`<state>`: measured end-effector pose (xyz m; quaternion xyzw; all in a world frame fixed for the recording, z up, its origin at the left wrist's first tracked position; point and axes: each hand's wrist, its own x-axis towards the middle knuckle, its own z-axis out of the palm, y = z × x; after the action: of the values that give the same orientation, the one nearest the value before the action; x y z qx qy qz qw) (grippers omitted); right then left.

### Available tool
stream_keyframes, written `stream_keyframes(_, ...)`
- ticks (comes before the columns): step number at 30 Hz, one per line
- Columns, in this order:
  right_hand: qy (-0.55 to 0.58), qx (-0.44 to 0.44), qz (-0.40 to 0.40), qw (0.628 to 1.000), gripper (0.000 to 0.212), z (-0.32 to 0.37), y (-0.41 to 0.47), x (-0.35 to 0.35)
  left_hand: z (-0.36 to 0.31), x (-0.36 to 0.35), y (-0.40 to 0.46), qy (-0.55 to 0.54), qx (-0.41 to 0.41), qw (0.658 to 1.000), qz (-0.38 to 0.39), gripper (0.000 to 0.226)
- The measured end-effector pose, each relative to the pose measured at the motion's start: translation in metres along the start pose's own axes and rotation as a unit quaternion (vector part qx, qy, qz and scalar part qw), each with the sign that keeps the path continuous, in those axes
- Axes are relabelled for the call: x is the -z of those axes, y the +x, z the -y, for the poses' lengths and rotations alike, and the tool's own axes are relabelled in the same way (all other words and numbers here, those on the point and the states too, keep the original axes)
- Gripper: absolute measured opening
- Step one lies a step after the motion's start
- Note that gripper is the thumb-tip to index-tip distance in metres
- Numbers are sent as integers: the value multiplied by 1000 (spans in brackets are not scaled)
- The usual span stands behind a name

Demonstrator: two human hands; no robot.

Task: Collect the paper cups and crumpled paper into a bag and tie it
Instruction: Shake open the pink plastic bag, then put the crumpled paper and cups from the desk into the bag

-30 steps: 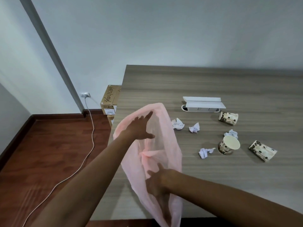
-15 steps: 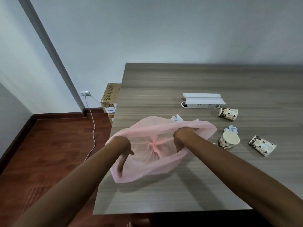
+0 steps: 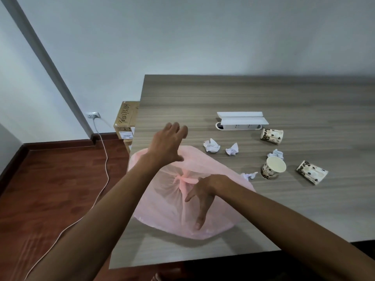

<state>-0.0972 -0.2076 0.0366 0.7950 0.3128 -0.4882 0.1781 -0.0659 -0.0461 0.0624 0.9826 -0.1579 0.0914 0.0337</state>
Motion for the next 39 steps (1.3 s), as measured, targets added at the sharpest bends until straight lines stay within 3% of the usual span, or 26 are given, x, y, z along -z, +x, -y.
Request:
stream_keyframes(2, 6, 8, -11, 1000, 94, -3, -7, -4, 5, -6, 7, -16, 10, 999, 26, 37)
stream_keyframes(4, 20, 10, -17, 1000, 86, -9, -14, -8, 11, -3, 13, -90, 92, 991, 24, 19)
stream_keyframes(6, 34, 6, 0, 999, 77, -15, -19, -12, 20, 6, 19, -144, 174, 974, -5, 18)
stream_keyframes(9, 66, 11, 8, 998, 64, -20, -21, -16, 39, 18, 22, -163, 216, 963, 15, 15)
stream_keyframes(13, 159, 84, -121, 976, 43, -34, -31, -11, 43, 21, 21, -195, 248, 949, 5, 7)
stream_keyframes(15, 244, 138, -231, 932, 35, -46, -40, -4, 43, 19, 19, -204, 272, 941, -9, 8)
stream_keyframes(19, 445, 177, -398, 782, 22, -75, -60, 5, 32, 16, 12, -199, 311, 929, -9, 8)
stream_keyframes(25, 504, 72, -584, 632, 12, -136, -47, -19, -22, 14, 1, -179, 379, 908, -32, 10)
stream_keyframes(28, 532, -12, -625, 571, 6, -173, -31, -47, -52, 16, -8, -166, 425, 888, -56, 8)
stream_keyframes(30, 535, -76, -593, 597, 10, -197, -14, -71, -67, 19, -16, -155, 459, 871, -78, 9)
stream_keyframes(32, 520, -109, -531, 660, 19, -214, 9, -95, -77, 23, -26, -144, 486, 857, -94, 18)
stream_keyframes(36, 424, -105, -417, 797, 43, -225, 55, -137, -87, 27, -42, -115, 522, 836, -123, 26)
stream_keyframes(39, 327, -96, -383, 859, 52, -225, 88, -161, -94, 24, -48, -113, 542, 823, -131, 19)
